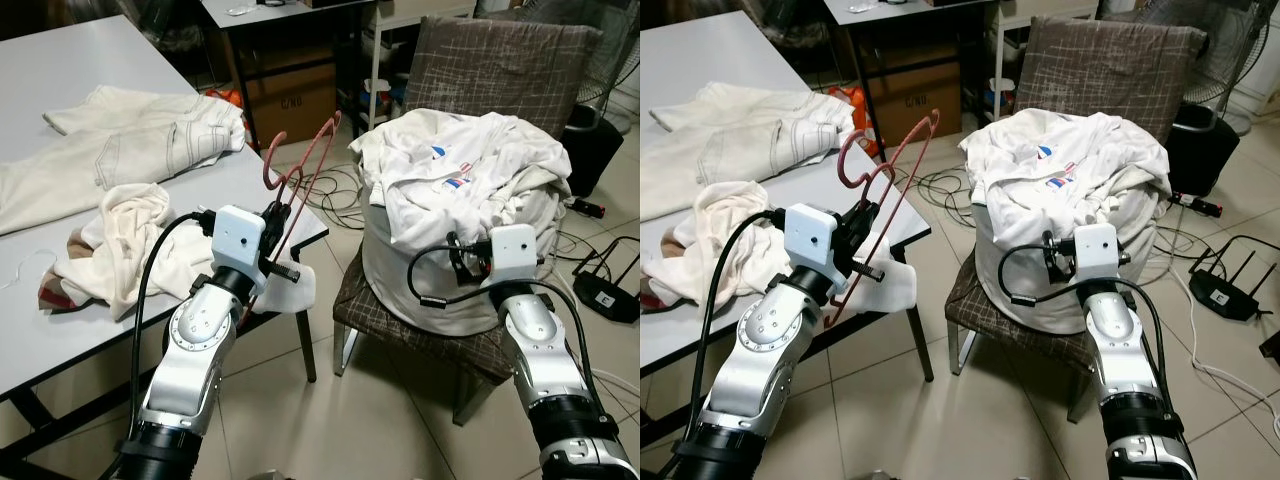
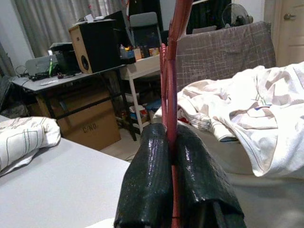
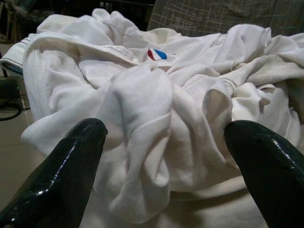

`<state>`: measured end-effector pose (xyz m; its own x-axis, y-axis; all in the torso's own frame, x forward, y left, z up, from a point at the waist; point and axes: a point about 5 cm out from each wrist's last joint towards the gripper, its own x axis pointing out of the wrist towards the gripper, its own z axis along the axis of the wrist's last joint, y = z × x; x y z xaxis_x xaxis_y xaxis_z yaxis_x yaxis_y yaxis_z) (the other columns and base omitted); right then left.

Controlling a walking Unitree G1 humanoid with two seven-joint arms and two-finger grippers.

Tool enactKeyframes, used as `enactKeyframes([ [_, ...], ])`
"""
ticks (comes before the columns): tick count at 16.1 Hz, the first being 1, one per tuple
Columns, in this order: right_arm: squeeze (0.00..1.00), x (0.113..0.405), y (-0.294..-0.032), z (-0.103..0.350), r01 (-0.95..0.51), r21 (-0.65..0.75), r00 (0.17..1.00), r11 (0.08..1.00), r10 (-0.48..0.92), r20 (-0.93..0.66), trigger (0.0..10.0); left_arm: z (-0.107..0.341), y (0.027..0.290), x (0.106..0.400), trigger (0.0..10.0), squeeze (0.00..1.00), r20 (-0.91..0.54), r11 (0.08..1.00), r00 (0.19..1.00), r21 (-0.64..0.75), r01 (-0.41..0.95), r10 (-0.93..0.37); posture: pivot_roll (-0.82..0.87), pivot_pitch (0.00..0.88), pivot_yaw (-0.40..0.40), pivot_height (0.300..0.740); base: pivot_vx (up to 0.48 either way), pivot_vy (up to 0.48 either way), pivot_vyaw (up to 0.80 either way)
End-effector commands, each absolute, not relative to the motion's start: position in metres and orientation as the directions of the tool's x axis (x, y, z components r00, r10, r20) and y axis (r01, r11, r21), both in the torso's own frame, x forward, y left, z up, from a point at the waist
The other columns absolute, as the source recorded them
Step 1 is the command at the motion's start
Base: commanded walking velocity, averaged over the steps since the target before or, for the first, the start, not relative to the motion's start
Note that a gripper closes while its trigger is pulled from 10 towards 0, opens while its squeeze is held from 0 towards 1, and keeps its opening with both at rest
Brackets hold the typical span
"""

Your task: Hang hanger

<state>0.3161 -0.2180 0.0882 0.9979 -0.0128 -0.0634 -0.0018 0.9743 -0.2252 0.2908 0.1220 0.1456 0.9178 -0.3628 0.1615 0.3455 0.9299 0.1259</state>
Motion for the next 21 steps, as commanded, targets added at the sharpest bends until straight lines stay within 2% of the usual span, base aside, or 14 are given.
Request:
enactKeyframes([
  [1, 0.00, 0.319, -0.215, 0.092, -0.012, -0.212, 0.999, 0.977, 0.003, -0.043, 10.0, 0.146, 0.126, 0.291, 10.0, 0.00, 0.166, 0.935, 0.923, 0.139, 0.326, -0.347, -0.07, 0.000, 0.082, 0.740, 0.000, 0.000, 0.00],
  [8, 0.00, 0.322, -0.212, 0.093, -0.045, -0.193, 0.998, 0.980, 0.037, -0.045, 10.0, 0.146, 0.121, 0.292, 10.0, 0.00, 0.161, 0.928, 0.916, 0.135, 0.348, -0.367, -0.08, 0.000, 0.084, 0.740, 0.000, 0.000, 0.00],
  [9, 0.00, 0.321, -0.214, 0.101, -0.017, -0.186, 1.000, 0.982, 0.016, -0.008, 10.0, 0.144, 0.120, 0.293, 10.0, 0.00, 0.147, 0.924, 0.915, 0.132, 0.359, -0.376, -0.08, 0.000, 0.084, 0.740, 0.000, 0.000, 0.00],
  [10, 0.00, 0.318, -0.216, 0.115, 0.046, -0.221, 0.996, 0.974, -0.028, 0.083, 10.0, 0.142, 0.119, 0.292, 10.0, 0.00, 0.137, 0.922, 0.915, 0.140, 0.362, -0.380, -0.07, 0.000, 0.080, 0.740, 0.000, 0.000, 0.00],
  [11, 0.00, 0.311, -0.218, 0.143, 0.159, -0.265, 0.967, 0.951, -0.096, 0.237, 10.0, 0.143, 0.119, 0.292, 10.0, 0.00, 0.141, 0.921, 0.914, 0.149, 0.360, -0.380, -0.07, 0.000, 0.078, 0.740, 0.000, 0.000, 0.00],
  [12, 0.00, 0.306, -0.217, 0.155, 0.200, -0.283, 0.948, 0.938, -0.112, 0.297, 10.0, 0.144, 0.120, 0.292, 10.0, 0.00, 0.144, 0.921, 0.914, 0.151, 0.360, -0.380, -0.07, 0.000, 0.078, 0.740, 0.000, 0.000, 0.00],
  [13, 0.00, 0.283, -0.215, 0.169, 0.274, -0.289, 0.920, 0.917, -0.162, 0.356, 10.0, 0.144, 0.120, 0.291, 10.0, 0.00, 0.144, 0.921, 0.914, 0.154, 0.358, -0.379, -0.08, 0.000, 0.078, 0.740, 0.000, 0.000, 0.00],
  [15, 0.00, 0.255, -0.215, 0.157, 0.307, -0.253, 0.922, 0.917, -0.221, 0.317, 10.0, 0.142, 0.119, 0.291, 10.0, 0.00, 0.130, 0.914, 0.911, 0.170, 0.369, -0.392, -0.10, 0.000, 0.087, 0.740, 0.000, 0.000, 0.00],
  [18, 0.00, 0.239, -0.216, 0.154, 0.355, -0.209, 0.909, 0.911, -0.284, 0.305, 10.0, 0.142, 0.116, 0.291, 10.0, 0.00, 0.118, 0.902, 0.902, 0.180, 0.393, -0.416, -0.12, 0.000, 0.103, 0.740, 0.000, 0.000, 0.00],
  [21, 0.00, 0.219, -0.214, 0.139, 0.401, -0.113, 0.906, 0.909, -0.375, 0.198, 10.0, 0.151, 0.108, 0.294, 10.0, 0.00, 0.143, 0.875, 0.874, 0.225, 0.428, -0.464, -0.14, 0.000, 0.121, 0.740, 0.264, 0.000, 0.00],
])
